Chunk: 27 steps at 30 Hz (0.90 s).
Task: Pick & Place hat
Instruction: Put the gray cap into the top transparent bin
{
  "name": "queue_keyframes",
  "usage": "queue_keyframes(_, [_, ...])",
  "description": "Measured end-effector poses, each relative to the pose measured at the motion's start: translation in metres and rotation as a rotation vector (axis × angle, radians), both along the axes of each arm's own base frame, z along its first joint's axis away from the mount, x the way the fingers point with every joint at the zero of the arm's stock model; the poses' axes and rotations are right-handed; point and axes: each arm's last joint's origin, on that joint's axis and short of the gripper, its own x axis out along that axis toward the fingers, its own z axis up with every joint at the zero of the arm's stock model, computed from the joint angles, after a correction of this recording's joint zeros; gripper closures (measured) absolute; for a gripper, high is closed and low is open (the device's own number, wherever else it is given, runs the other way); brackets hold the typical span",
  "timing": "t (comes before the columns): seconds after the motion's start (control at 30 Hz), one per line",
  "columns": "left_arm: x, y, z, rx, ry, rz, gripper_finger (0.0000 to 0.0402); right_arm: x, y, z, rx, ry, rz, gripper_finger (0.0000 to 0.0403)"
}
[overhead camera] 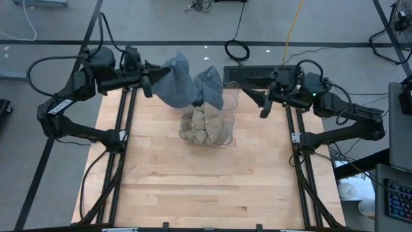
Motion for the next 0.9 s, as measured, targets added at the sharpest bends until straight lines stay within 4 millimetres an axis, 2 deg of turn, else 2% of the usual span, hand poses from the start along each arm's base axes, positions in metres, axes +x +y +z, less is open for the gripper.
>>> queue_keyframes(0.13, [0.008, 0.005, -0.001, 0.009, -0.004, 0.06, 0.0401, -0.014, 0.001, 0.004, -0.012, -0.008, -0.027, 0.0196])
queue_keyframes(0.5, [0.048, 0.032, -0.007, 0.025, -0.07, 0.123, 0.0401, -0.05, 0.006, 0.019, -0.081, -0.082, -0.063, 0.0196])
queue_keyframes(0.9, [0.091, 0.06, -0.028, 0.028, -0.07, 0.16, 0.0401, -0.07, 0.006, 0.019, -0.132, -0.043, -0.146, 0.0197])
